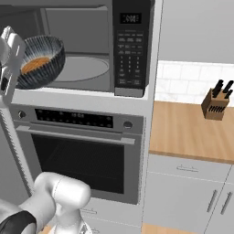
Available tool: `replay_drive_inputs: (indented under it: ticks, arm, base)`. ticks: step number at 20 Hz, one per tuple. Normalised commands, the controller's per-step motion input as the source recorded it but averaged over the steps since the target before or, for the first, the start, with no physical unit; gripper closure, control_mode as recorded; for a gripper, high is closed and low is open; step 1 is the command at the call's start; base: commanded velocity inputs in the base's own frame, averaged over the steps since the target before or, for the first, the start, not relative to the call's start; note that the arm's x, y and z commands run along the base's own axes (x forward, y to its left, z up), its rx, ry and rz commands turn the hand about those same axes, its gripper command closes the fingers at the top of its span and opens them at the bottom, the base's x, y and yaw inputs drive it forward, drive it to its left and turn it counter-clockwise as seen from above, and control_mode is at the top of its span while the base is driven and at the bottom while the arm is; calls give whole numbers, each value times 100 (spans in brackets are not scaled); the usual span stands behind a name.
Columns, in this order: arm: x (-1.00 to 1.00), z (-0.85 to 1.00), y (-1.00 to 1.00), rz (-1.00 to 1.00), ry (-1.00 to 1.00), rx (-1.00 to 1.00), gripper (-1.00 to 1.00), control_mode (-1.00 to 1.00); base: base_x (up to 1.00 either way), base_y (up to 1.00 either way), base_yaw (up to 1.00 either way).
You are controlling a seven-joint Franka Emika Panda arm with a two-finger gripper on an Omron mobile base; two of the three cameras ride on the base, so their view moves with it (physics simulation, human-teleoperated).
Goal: Open the microwave, place the bowl with waffle inside the microwave, then close the microwave door and turn it on.
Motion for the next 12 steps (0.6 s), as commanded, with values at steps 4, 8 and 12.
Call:
replay_drive_inputs:
  ticks: [4, 8, 12]
  arm:
    - [57, -23, 16, 0, -6, 0, 100, -100]
    - [48, -33, 10, 0, -11, 0, 100, -100]
    - [66, -13, 1, 0, -3, 0, 100, -100]
  base:
    - [0, 0, 0]
    - [0, 0, 0]
    - [0, 0, 0]
